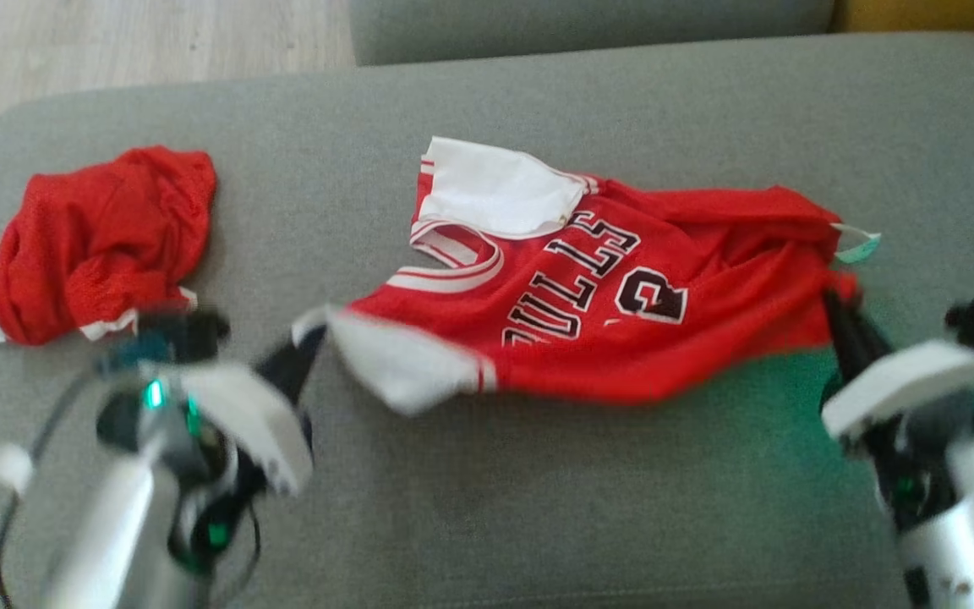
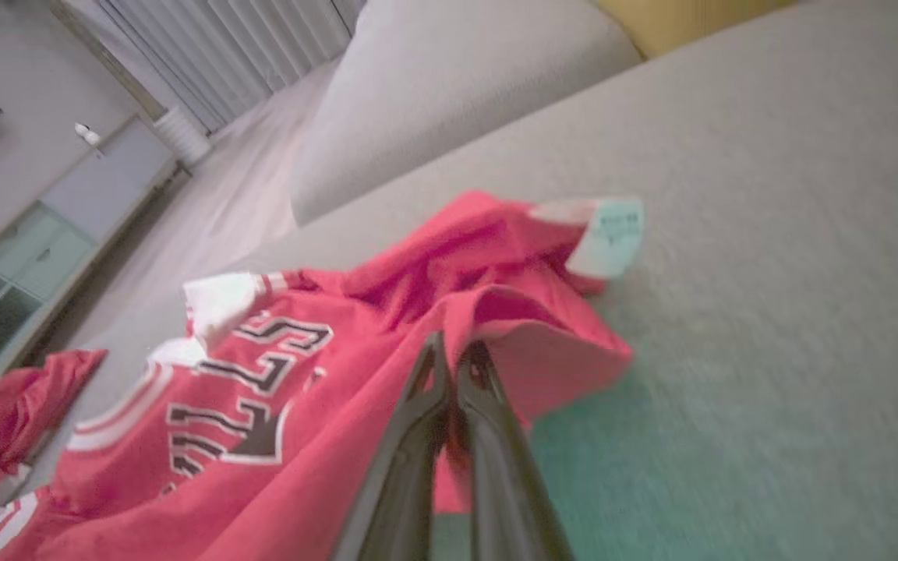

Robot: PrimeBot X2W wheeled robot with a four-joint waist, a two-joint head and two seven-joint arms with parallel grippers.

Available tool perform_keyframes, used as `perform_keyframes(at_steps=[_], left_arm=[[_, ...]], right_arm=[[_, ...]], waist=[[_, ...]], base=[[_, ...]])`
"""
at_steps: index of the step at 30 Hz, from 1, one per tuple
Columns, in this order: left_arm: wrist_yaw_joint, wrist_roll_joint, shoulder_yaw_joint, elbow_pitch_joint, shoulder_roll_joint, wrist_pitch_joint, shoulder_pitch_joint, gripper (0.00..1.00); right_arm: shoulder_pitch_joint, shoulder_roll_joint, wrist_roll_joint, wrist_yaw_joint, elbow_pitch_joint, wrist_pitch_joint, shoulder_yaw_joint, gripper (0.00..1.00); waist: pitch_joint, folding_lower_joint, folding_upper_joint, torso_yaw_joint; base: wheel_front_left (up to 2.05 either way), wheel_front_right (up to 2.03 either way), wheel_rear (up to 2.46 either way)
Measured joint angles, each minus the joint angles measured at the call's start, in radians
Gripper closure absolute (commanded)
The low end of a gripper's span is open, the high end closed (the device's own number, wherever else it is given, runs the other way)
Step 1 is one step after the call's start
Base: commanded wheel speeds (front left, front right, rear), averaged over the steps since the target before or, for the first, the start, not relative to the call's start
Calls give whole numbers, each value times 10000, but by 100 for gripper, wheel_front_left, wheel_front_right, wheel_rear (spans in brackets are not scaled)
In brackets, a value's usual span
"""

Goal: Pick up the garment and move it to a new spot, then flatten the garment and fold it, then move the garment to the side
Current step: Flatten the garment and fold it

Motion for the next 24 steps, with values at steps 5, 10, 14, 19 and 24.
perform_keyframes(at_steps=[5,10,14,19,24], left_arm=[[-10,-117,121,221,-25,378,-2516,100],[-165,-96,217,2259,-203,531,-6231,100],[-184,-48,288,3726,-642,-10,-8621,100],[-182,-222,725,5348,-1149,-861,-11142,100],[-184,-257,1101,6564,-1275,-2004,-13376,100]], right_arm=[[-1517,-631,1089,0,-485,-31,470,100],[-4267,-1300,2654,0,-155,19,899,100],[-6411,-1582,3877,0,387,-176,934,100],[-8745,-1967,4606,0,1091,-681,1208,100],[-10757,-2203,5041,0,1682,-1285,1540,100]], waist=[[562,0,0,-23],[1540,1,0,-3],[2236,2,0,26],[2970,3,0,100],[3403,3,-1,178]], base=[[0,0,0],[0,0,0],[0,0,0],[0,0,0],[0,0,0]])
